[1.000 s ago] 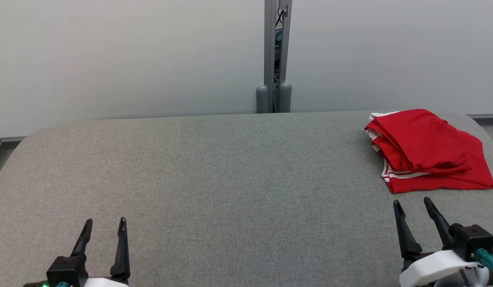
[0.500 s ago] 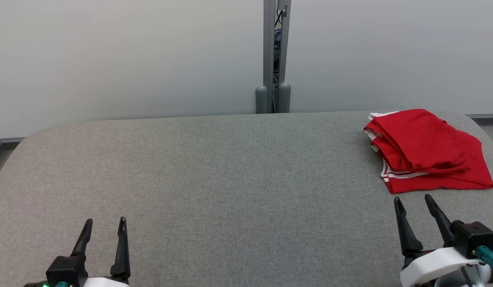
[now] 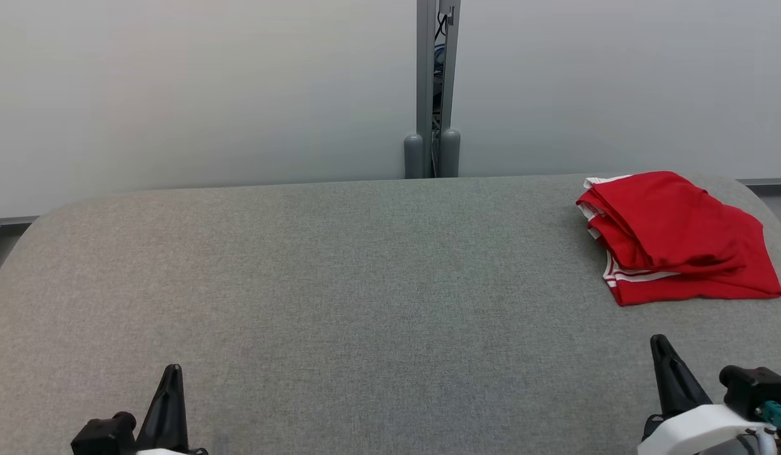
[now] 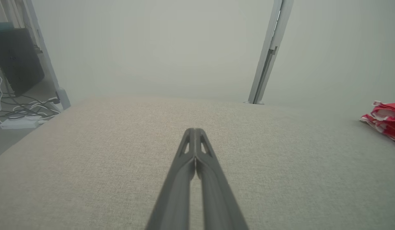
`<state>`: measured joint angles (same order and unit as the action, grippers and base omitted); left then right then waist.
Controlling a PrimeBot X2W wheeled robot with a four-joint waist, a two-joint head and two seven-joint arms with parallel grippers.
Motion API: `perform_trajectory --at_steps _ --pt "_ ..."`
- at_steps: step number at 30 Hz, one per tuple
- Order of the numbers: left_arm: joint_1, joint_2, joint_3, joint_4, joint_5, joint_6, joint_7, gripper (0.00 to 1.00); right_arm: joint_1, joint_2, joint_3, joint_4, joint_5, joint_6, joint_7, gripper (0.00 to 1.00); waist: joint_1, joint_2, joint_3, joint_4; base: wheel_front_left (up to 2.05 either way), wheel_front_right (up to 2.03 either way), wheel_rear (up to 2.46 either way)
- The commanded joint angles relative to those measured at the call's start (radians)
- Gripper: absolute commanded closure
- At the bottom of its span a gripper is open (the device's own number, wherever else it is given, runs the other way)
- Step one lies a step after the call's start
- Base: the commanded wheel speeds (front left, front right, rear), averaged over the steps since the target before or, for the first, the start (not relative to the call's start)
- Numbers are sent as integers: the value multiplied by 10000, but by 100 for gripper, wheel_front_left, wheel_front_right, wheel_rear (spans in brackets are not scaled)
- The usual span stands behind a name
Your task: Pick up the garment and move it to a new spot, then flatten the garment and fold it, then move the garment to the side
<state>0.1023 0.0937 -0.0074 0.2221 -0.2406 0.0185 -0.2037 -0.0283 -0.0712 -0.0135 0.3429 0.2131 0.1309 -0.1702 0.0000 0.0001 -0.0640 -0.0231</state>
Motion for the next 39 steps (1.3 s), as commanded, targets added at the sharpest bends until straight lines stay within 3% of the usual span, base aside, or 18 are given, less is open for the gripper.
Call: perform_trajectory --at_steps 1,21,39 --pt "-383 69 12 -106 -575 -72 14 100 -370 -68 -223 -108 535 0 218 100 0 -1 12 6 0 0 0" --pt "-1064 -56 -382 123 -4122 -452 86 100 -922 -7 -1101 54 3868 0 1557 100 0 -1 143 45 0 0 0" --pt "-1573 -144 -586 330 -6547 -715 206 100 -1316 -12 -1679 213 6188 -1 2467 100 0 -1 253 78 0 0 0"
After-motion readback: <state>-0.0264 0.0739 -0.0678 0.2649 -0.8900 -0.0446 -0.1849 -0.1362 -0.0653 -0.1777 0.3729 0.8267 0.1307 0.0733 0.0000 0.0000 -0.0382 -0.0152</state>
